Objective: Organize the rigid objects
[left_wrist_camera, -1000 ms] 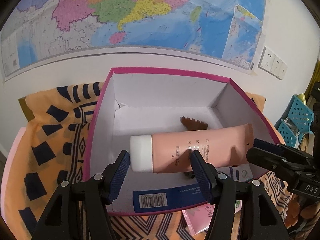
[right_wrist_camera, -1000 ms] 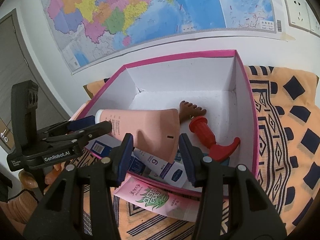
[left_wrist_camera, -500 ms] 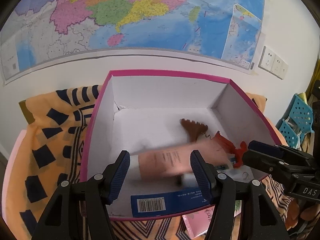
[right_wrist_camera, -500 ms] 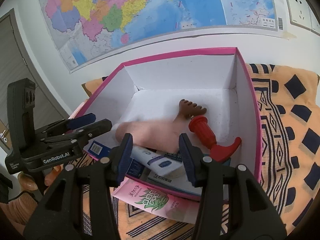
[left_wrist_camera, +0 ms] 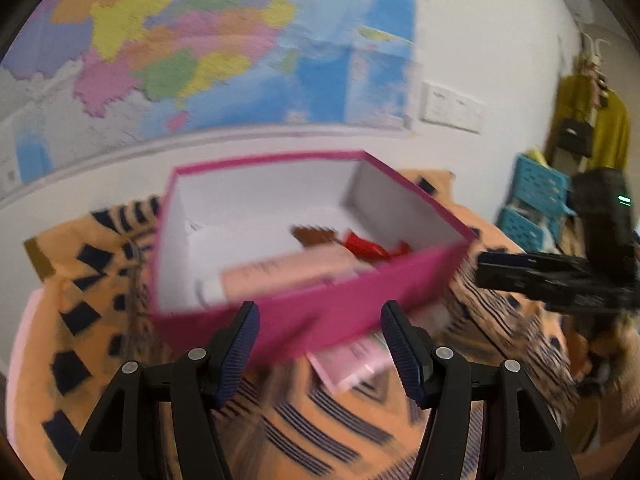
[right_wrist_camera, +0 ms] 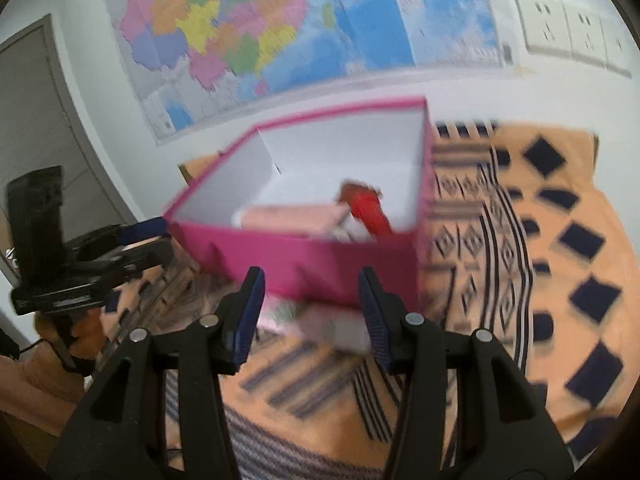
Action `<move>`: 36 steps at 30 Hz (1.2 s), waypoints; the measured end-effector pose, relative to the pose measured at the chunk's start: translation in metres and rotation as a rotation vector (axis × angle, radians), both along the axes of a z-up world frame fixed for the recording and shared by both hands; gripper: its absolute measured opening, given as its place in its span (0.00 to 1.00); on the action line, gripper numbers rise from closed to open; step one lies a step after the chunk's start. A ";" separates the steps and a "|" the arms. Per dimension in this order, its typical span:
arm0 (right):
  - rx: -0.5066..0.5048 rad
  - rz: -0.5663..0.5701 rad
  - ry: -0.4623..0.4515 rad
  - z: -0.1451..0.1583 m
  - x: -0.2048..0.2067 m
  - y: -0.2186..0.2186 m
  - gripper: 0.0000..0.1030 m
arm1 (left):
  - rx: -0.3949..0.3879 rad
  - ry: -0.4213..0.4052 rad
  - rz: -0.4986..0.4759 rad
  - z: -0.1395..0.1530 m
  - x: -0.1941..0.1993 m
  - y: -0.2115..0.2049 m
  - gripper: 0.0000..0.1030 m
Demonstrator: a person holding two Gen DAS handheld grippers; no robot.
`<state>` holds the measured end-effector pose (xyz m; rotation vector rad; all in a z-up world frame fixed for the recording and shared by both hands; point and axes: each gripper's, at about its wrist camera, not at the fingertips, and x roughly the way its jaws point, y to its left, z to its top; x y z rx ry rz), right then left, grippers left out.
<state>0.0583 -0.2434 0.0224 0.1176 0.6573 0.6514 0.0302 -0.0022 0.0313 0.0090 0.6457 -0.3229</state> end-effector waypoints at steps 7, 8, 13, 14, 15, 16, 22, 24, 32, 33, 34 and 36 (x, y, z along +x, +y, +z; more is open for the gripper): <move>0.018 -0.040 0.130 -0.043 0.016 -0.004 0.49 | 0.005 0.172 -0.034 -0.050 0.013 -0.014 0.62; 0.019 -0.042 0.139 -0.045 0.019 -0.003 0.49 | 0.001 0.188 -0.033 -0.054 0.015 -0.014 0.62; 0.040 -0.015 0.178 -0.056 0.022 0.003 0.49 | -0.017 0.243 -0.043 -0.067 0.028 -0.020 0.62; 0.035 -0.001 0.177 -0.057 0.019 0.005 0.49 | -0.022 0.249 -0.045 -0.069 0.029 -0.021 0.62; 0.028 0.010 0.173 -0.057 0.016 0.008 0.49 | -0.025 0.252 -0.046 -0.070 0.029 -0.021 0.62; 0.022 0.022 0.170 -0.056 0.013 0.011 0.49 | -0.028 0.255 -0.049 -0.071 0.029 -0.021 0.62; -0.003 0.156 0.152 -0.050 -0.024 0.033 0.49 | -0.030 0.260 -0.040 -0.073 0.019 -0.016 0.62; 0.001 0.219 0.152 -0.048 -0.037 0.040 0.49 | -0.031 0.257 -0.034 -0.072 0.013 -0.011 0.62; 0.032 0.228 0.132 -0.043 -0.038 0.037 0.49 | -0.076 0.281 0.024 -0.073 0.001 0.017 0.62; 0.036 0.216 0.156 -0.048 -0.031 0.037 0.49 | -0.087 0.297 0.034 -0.076 0.003 0.019 0.62; 0.037 0.223 0.177 -0.052 -0.026 0.041 0.49 | -0.084 0.310 0.043 -0.078 0.004 0.019 0.62; 0.026 0.246 0.208 -0.061 -0.024 0.050 0.49 | -0.090 0.324 0.038 -0.082 0.005 0.017 0.62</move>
